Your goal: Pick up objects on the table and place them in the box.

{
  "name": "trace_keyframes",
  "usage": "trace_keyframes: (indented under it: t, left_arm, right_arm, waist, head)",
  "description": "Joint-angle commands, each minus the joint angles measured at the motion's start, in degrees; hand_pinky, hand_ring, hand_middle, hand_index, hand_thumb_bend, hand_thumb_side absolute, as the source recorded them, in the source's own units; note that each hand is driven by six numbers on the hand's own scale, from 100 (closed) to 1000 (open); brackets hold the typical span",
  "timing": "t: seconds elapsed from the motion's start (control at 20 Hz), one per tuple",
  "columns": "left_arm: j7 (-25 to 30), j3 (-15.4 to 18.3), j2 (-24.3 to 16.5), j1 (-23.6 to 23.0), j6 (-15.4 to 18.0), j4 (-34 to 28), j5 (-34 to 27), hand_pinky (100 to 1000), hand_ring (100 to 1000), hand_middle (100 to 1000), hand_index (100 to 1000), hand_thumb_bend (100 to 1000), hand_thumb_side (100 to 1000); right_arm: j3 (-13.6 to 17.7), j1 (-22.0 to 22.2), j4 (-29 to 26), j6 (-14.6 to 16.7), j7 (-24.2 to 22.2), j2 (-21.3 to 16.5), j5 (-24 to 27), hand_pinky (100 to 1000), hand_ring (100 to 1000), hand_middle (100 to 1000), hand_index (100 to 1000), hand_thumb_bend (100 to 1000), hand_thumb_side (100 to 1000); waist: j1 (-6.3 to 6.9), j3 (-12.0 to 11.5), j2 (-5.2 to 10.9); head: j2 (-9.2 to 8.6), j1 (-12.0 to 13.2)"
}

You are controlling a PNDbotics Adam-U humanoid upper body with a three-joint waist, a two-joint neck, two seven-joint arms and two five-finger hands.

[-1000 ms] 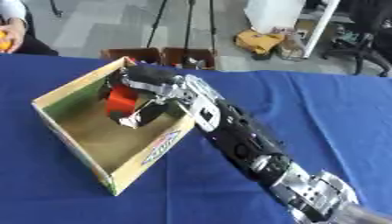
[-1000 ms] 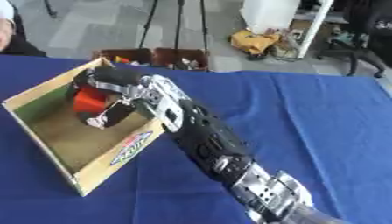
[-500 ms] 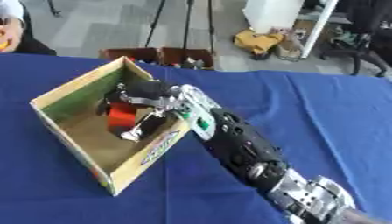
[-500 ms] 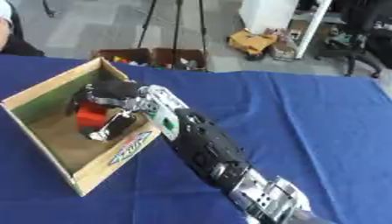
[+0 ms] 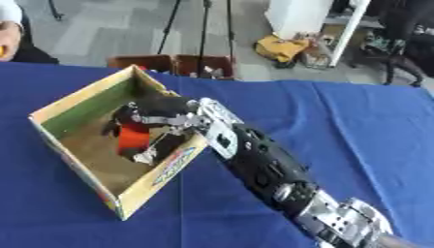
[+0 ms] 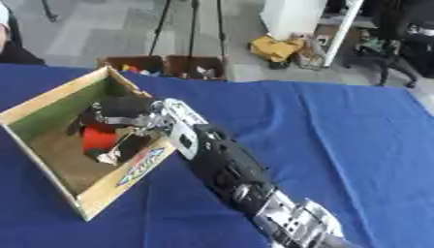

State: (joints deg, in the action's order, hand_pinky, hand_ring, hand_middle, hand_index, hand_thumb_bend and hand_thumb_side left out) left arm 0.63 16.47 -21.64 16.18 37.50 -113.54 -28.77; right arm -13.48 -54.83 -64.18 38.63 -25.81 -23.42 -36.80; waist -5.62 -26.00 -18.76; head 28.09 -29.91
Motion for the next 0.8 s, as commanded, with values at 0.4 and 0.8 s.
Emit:
trace_keyframes:
  t: [0.4, 0.8]
  left_arm:
    - [0.0, 0.6, -0.8, 0.3, -0.3, -1.1, 0.2, 512, 735, 841, 896, 100, 891]
    - [-0.4, 1.0, -1.2, 0.0, -0.1, -1.1, 0.5, 512, 734, 840, 895, 100, 890]
  right_arm:
    - [1.9, -1.0, -5.3, -0.7, -2.1, -2.5, 10.0, 770, 757, 884, 879, 601, 572]
    - [5.2, 1.0, -20.7, -7.3, 4.6, -6.6, 27.8, 755, 724, 811, 836, 387, 636]
  waist:
    - [-0.08, 0.5, 0.49]
    - [0.14, 3.0, 0.44]
  head:
    - [-1.13, -0.5]
    - [-1.24, 2.1]
